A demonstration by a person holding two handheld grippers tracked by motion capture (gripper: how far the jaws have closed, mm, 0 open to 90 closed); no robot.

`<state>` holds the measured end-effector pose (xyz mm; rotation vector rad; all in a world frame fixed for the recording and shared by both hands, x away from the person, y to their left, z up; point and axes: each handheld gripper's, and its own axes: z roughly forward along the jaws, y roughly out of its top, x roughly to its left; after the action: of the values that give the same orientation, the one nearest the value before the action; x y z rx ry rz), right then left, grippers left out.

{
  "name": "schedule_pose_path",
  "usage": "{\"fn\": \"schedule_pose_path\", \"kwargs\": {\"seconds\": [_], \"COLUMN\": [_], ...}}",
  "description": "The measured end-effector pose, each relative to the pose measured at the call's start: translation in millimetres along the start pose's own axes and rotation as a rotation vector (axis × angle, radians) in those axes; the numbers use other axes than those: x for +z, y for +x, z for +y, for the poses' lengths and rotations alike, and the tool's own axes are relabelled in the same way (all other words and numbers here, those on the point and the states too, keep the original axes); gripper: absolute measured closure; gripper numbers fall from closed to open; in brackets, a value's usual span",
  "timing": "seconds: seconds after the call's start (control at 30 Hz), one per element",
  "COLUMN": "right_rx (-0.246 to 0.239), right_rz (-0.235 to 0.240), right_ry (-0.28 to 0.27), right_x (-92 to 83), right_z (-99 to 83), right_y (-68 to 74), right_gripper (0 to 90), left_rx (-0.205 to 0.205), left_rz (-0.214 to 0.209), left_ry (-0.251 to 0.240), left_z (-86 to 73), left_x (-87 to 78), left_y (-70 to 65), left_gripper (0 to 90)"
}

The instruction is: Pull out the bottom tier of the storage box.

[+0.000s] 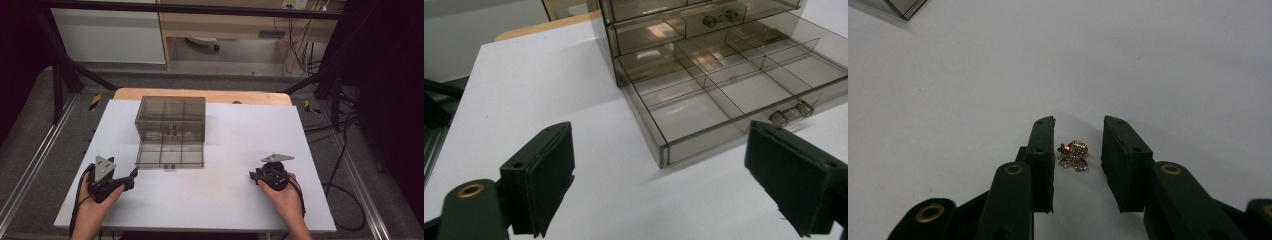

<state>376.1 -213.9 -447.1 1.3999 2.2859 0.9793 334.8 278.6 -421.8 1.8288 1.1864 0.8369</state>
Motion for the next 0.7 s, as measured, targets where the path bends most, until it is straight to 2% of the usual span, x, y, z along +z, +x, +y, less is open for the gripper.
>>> {"fn": "schedule_pose_path", "kwargs": {"seconds": [0.37,0.7], "right_rx": [-0.039,-0.038], "right_rz": [-0.011,-0.004], "right_ry": [0.011,-0.003], "right_x": [-0.2,-2.0], "right_z": [0.1,0.4], "right_y": [4.4,3.5], "right_gripper": [77.1,77.7], "left_rx": [0.006,-0.009], "left_rz": [-0.002,0.004], "left_ry": [0.005,0.0], "left_z": [-1.6,-2.0], "left_x": [0.2,-1.7], "left_y": [1.1,5.9], "left_gripper": [12.8,12.9]}}
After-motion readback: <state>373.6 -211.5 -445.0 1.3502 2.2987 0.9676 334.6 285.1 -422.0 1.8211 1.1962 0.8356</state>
